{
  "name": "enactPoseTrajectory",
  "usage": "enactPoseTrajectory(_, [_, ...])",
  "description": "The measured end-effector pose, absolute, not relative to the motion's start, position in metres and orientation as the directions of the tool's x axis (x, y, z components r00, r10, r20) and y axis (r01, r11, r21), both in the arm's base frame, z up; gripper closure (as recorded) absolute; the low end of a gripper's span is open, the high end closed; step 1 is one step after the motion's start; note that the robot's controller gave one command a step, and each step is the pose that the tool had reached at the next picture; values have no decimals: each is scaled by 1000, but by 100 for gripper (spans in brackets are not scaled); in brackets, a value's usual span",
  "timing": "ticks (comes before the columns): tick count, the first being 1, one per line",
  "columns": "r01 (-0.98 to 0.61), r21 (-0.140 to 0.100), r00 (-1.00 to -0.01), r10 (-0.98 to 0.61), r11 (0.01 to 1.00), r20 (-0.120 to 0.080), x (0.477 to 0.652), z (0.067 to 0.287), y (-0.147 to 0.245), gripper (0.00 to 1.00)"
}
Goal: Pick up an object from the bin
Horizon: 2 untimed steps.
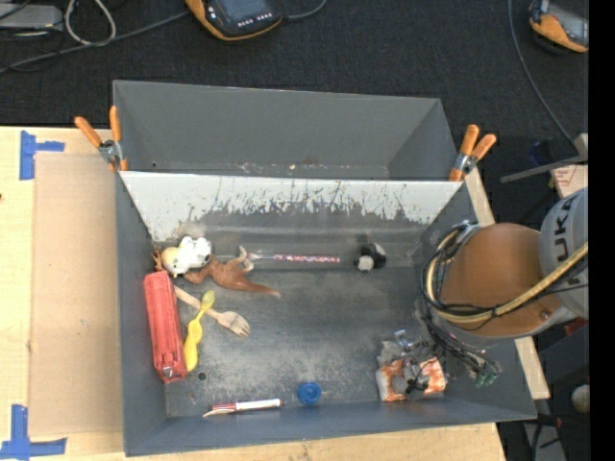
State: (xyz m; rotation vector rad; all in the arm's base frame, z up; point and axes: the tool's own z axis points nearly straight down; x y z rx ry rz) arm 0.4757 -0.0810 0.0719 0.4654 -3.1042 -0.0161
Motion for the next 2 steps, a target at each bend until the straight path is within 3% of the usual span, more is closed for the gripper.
enactPoseTrajectory(1, [-281, 10, -960, -281, 960, -1, 485, 84, -100, 100])
enactPoseTrajectory(2, [-298, 16, -955, -298, 955, 6, 483, 149, -101, 100])
